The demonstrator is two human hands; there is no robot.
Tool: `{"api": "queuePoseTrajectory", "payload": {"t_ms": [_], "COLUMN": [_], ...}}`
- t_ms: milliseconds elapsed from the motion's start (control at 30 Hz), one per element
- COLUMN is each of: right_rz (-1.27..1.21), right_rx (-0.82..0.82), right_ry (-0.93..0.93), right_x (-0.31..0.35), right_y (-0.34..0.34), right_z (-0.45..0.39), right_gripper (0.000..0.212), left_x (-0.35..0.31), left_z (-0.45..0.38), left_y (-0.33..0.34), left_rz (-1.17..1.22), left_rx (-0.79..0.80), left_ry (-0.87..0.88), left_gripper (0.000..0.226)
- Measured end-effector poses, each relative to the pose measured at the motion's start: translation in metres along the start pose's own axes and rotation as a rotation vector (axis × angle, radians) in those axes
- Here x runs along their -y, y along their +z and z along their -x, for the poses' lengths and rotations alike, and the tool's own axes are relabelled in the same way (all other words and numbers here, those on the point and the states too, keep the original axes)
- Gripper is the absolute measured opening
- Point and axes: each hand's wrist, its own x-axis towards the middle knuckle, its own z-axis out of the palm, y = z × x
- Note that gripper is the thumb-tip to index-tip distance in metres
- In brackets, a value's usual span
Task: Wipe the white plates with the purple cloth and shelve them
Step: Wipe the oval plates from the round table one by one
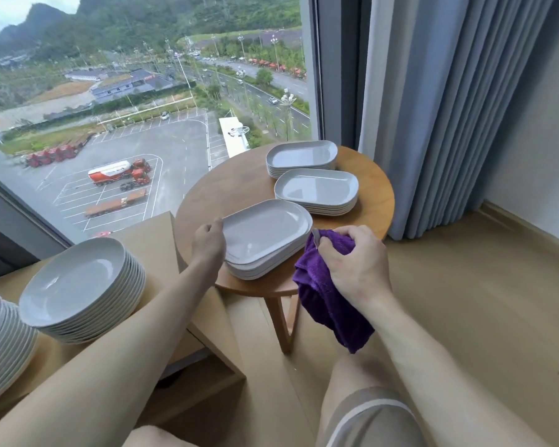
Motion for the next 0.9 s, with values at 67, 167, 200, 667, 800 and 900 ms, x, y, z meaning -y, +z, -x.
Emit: {"api": "queuePoseTrajectory", "payload": {"t_ms": [67, 167, 200, 667, 800, 900], "right_rz": [0.001, -0.014, -0.023, 0.040, 0.095, 0.110], "right_rx": [0.000, -0.007, -0.005, 0.080, 0.078, 0.078], "right_ry": [0.001, -0.003, -0.002, -0.036, -0.074, -0.088], "right_x": [0.000, 0.000, 0.000, 0.003, 0.002, 0.001], "right_y": [0.001, 0.003, 0.004, 0.015, 0.016, 0.015], "right_z": [0.000, 0.000, 0.000, 0.009, 0.010, 0.009], "right_gripper": [0.011, 0.008, 0.008, 0.016, 0.019, 0.023], "left_x": [0.005, 0.015, 0.015, -0.038, -0.067, -0.079], "left_z": [-0.004, -0.013, -0.015, -0.063, -0.071, -0.078], "left_y": [0.001, 0.001, 0.001, 0.057, 0.106, 0.133], "left_rz": [-0.109, -0.283, -0.319, -0.722, -0.723, -0.712], "left_rx": [-0.005, -0.009, -0.011, 0.120, 0.185, 0.192], "left_ry": [0.054, 0.098, 0.110, 0.172, 0.222, 0.256], "left_gripper": [0.032, 0.032, 0.033, 0.053, 0.045, 0.028]}}
